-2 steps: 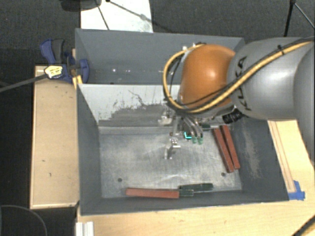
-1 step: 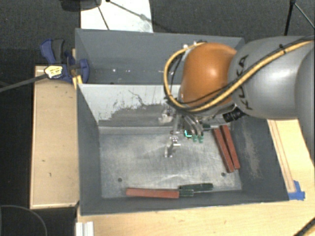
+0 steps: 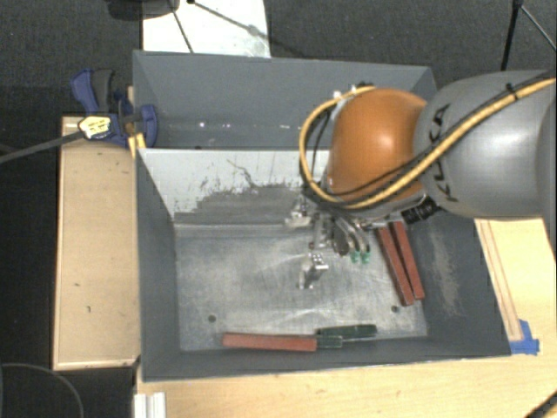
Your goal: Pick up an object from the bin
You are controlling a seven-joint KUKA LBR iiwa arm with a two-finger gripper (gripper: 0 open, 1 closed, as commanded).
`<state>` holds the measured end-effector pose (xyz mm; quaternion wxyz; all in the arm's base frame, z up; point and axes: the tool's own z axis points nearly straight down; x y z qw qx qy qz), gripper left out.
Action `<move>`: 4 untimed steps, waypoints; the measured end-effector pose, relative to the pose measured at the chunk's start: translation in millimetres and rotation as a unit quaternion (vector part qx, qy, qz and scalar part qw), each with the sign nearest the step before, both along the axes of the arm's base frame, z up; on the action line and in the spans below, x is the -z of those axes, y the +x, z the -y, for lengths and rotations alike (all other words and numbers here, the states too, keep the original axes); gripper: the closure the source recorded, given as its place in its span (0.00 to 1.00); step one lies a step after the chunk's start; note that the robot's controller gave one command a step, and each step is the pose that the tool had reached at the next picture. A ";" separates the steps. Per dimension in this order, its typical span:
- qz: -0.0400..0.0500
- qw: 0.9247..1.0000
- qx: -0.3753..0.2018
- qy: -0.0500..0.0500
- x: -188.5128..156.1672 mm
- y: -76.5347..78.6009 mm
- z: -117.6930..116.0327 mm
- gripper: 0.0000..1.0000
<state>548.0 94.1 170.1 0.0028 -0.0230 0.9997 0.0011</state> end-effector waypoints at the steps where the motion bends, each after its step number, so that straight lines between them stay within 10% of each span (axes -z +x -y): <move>1: -0.002 0.998 -0.064 -0.001 12.0 -19.2 39.0 0.00; 2: -0.001 0.997 -0.083 -0.001 15.2 -13.1 96.6 0.00; 3: -0.002 0.991 -0.136 -0.001 75.7 -71.4 52.4 1.00; 4: 0.015 0.991 -0.135 -0.001 71.7 -63.1 51.5 0.00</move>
Offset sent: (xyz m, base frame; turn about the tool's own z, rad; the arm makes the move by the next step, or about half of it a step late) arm -0.0120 -0.1056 -0.0163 -0.1674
